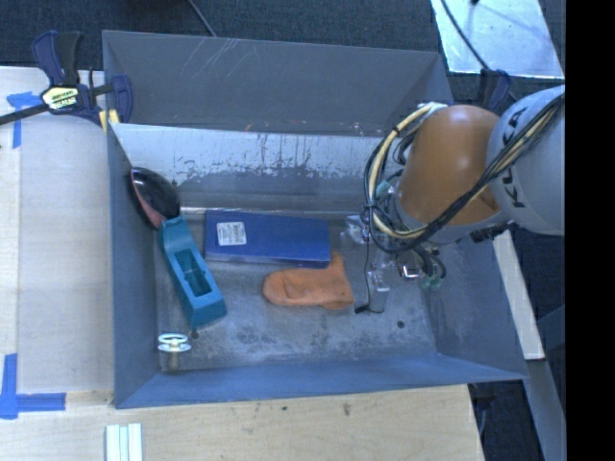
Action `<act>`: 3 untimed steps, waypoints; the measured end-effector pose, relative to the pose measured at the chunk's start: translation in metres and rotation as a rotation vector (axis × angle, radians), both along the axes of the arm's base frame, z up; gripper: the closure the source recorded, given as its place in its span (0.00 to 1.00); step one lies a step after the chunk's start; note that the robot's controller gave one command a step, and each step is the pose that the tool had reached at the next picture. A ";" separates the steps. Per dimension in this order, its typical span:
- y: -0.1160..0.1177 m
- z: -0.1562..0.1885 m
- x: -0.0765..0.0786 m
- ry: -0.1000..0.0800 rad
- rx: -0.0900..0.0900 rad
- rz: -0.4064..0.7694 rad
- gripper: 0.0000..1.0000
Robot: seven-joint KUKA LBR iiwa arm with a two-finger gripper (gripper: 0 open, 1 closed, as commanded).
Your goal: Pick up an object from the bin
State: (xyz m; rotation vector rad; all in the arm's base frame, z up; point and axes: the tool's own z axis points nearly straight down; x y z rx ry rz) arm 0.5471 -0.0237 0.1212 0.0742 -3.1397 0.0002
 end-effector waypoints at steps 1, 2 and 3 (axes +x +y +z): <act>0.028 -0.006 -0.010 -0.008 0.000 -0.028 0.00; 0.047 -0.050 0.002 -0.011 -0.001 -0.043 0.00; 0.050 -0.050 -0.012 -0.004 0.000 -0.015 1.00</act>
Offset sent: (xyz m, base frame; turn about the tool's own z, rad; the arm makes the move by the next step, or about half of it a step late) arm -0.0011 0.0491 -0.0512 0.0413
